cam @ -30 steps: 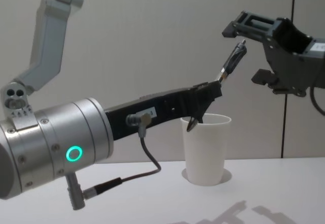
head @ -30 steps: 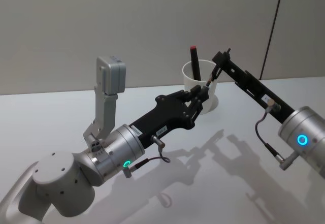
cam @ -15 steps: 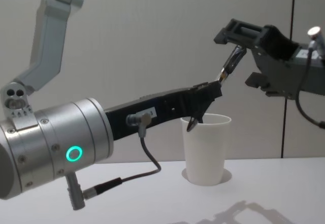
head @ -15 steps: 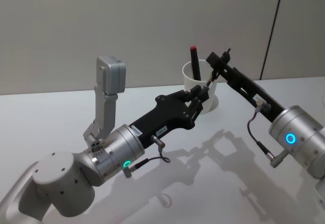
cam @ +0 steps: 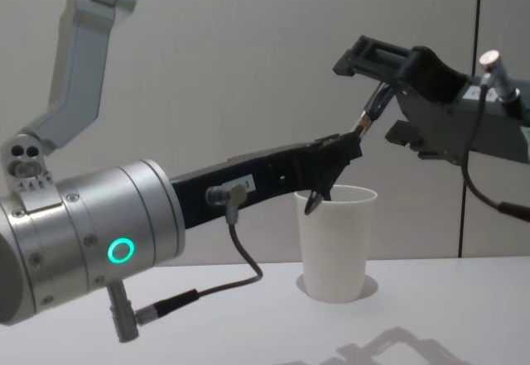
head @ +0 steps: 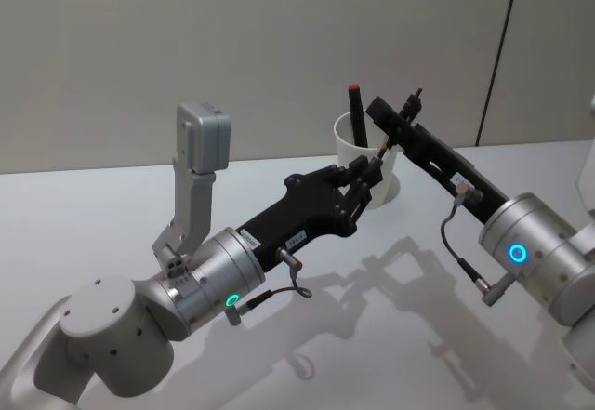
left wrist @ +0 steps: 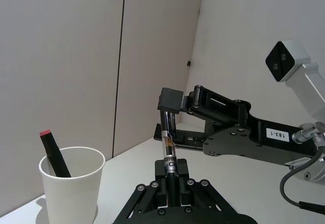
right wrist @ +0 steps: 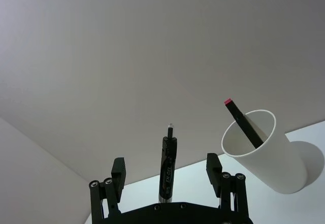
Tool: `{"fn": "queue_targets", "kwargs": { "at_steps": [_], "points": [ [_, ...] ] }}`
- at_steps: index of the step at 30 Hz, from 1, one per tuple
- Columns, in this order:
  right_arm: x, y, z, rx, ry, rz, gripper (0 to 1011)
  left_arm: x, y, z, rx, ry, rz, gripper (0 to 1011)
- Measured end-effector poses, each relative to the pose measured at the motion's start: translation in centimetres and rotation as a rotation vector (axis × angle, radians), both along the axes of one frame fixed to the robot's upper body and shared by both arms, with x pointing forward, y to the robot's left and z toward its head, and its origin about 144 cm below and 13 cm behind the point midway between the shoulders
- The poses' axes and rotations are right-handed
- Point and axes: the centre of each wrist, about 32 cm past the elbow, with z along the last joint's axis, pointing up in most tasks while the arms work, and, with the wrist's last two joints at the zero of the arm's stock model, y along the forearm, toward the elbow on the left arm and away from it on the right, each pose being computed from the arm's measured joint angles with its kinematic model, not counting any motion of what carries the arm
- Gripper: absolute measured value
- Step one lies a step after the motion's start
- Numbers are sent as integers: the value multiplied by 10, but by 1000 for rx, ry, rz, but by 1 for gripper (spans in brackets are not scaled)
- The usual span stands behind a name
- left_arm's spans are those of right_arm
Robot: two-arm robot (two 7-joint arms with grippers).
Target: Place the pen into the pen holder.
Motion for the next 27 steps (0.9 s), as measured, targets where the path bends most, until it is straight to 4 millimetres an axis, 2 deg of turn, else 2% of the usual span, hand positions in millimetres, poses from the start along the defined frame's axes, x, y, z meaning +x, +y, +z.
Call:
{"fn": "queue_targets", "kwargs": {
  "at_steps": [12,15,21,22,24,27],
  "points": [
    [2,4,-1,3,2,-14,1001,0,0,0,0,0,0,136],
    [2,4,-2,4,2,-17,972,0,0,0,0,0,0,135],
    [3,5,-2,5,3,-21,803,0,0,0,0,0,0,135],
    [3,5,-2,5,3,-22,803,0,0,0,0,0,0,135],
    [3,5,-2,5,3,-23,710,0,0,0,0,0,0,135],
    [3,5,-2,5,3,-24,652,0,0,0,0,0,0,135]
  ]
}}
